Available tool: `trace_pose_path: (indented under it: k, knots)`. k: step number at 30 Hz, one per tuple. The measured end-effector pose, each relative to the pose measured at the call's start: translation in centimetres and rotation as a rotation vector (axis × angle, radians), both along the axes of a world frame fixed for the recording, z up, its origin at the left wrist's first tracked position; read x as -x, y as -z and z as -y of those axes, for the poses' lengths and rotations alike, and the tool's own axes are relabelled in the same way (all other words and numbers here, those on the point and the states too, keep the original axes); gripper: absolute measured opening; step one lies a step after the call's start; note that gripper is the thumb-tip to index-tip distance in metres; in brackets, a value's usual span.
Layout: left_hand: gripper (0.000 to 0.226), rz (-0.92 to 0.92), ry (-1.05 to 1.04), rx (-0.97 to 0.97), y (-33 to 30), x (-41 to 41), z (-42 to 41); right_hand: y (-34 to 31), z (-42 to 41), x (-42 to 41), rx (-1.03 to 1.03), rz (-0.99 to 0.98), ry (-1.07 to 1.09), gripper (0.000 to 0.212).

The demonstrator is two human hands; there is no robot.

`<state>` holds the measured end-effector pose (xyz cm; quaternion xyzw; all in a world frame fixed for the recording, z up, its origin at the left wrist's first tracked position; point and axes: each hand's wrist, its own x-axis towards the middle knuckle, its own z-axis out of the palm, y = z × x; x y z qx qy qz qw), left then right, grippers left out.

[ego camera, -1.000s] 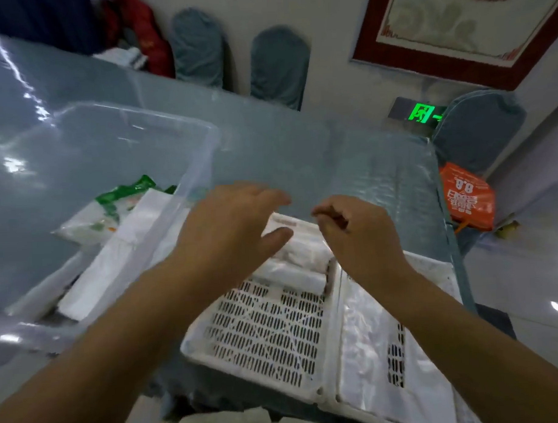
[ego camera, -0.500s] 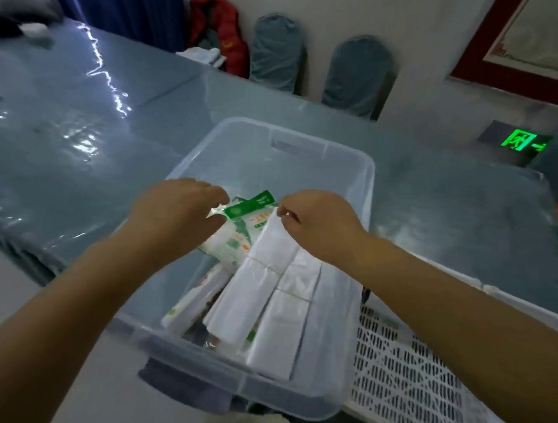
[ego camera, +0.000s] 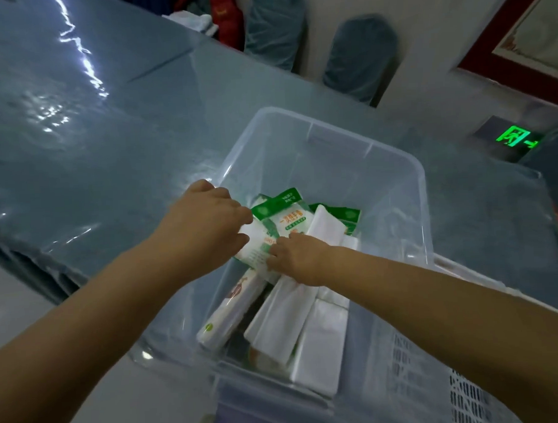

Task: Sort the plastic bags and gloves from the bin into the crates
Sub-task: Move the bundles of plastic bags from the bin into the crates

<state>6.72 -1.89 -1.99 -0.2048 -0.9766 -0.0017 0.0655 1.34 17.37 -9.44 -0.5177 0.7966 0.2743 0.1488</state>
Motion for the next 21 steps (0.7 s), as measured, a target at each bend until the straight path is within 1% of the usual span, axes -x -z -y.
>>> trace_pose_path:
  k: [3, 5, 6, 7, 9, 11, 13, 14, 15, 17, 18, 19, 21]
  knots:
    - [0.034, 0.013, 0.009, -0.001, 0.1, 0.0, 0.2, -0.8, 0.0, 0.3, -0.046, 0.009, 0.010, 0.037]
    - [0.034, 0.018, 0.013, -0.028, 0.1, 0.0, 0.3, -1.6, -0.6, 0.5, -0.009, 0.050, 0.046, 0.035]
    - [0.034, 0.021, 0.012, -0.056, 0.1, 0.0, 0.3, -2.2, -0.9, 0.6, 0.026, 0.080, 0.102, 0.034]
    - [0.034, 0.020, 0.013, -0.091, 0.0, -0.1, 0.3, -2.9, -1.4, 0.6, 0.071, 0.106, 0.173, 0.031]
    - [0.037, 0.025, 0.011, -0.159, -0.3, -0.2, 0.3, -4.5, -2.3, 0.6, 0.188, 0.106, 0.276, 0.018]
    - [0.042, 0.074, 0.017, -0.244, -0.8, -0.2, -0.2, -6.6, -2.9, 0.5, 0.344, 0.024, 0.266, 0.010]
    - [0.048, 0.216, 0.005, -0.356, -1.6, -0.1, -1.1, -8.9, -3.0, 0.2, 0.499, -0.089, 0.189, 0.009]
    - [0.049, 0.278, -0.016, -0.356, -2.0, 0.1, -1.6, -10.0, -2.8, 0.1, 0.569, -0.146, 0.147, 0.011]
    - [0.045, 0.288, -0.029, -0.284, -2.4, 0.5, -2.2, -10.9, -2.5, 0.1, 0.625, -0.198, 0.112, 0.015]
    - [0.030, 0.176, -0.060, -0.082, -2.8, 1.5, -3.0, -12.3, -2.2, 0.3, 0.704, -0.272, 0.086, 0.018]
    - [0.023, 0.111, -0.080, -0.028, -3.0, 2.1, -3.2, -12.8, -2.2, 0.4, 0.752, -0.304, 0.101, 0.016]
    - [0.018, 0.066, -0.098, -0.017, -3.0, 2.6, -3.3, -13.0, -2.5, 0.5, 0.817, -0.347, 0.125, 0.014]
    - [0.015, 0.015, -0.138, -0.063, -2.9, 3.9, -3.1, -12.8, -3.2, 0.4, 0.969, -0.484, 0.147, 0.008]
